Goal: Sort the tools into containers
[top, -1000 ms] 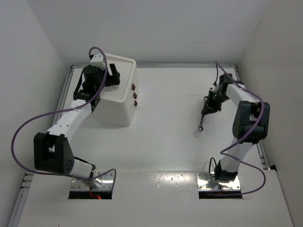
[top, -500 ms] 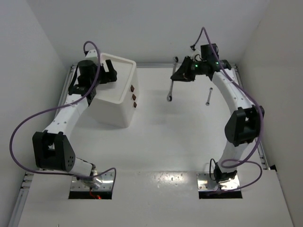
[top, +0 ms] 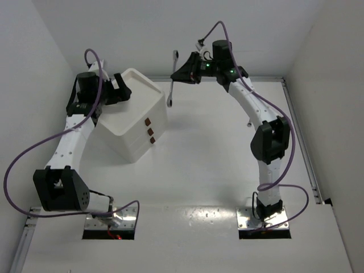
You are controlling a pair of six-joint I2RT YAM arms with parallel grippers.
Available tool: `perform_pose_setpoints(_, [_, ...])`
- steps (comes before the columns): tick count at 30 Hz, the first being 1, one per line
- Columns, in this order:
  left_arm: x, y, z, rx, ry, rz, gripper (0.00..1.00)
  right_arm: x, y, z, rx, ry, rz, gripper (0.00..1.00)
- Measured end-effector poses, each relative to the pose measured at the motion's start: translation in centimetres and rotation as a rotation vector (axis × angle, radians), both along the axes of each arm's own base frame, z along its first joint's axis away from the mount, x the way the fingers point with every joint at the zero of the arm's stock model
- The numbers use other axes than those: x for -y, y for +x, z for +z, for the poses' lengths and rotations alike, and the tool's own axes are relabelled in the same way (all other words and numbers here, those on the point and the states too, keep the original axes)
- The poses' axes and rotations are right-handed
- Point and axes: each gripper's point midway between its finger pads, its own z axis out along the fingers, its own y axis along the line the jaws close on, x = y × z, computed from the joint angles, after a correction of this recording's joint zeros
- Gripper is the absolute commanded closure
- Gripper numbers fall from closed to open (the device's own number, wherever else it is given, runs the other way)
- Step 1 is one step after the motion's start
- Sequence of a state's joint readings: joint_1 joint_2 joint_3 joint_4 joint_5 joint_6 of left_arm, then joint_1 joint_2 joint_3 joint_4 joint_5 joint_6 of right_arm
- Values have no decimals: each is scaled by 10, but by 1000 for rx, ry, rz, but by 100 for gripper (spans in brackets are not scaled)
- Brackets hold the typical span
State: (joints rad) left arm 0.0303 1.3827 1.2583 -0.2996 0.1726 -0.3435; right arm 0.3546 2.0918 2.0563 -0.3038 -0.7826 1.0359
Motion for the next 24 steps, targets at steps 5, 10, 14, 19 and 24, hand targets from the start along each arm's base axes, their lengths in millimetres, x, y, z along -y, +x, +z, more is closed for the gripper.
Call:
perform_pose_setpoints(5, [15, -2, 3, 5, -29, -105, 7, -14, -6, 4, -6, 37, 39, 100])
perform_pose_setpoints(10, [48, -5, 10, -11, -99, -221, 9, -14, -7, 4, 7, 47, 46, 100])
perform_pose_setpoints(14, [52, -4, 25, 8, -135, -198, 5, -14, -8, 1, 9, 52, 42, 100])
perform_pose_setpoints(19, [34, 1, 89, 145, -135, -77, 0, -32, -17, 11, 31, 85, 65, 100])
perform_pose_setpoints(24, [-10, -10, 164, 328, -101, 109, 0, -71, -32, 25, 19, 145, 51, 100])
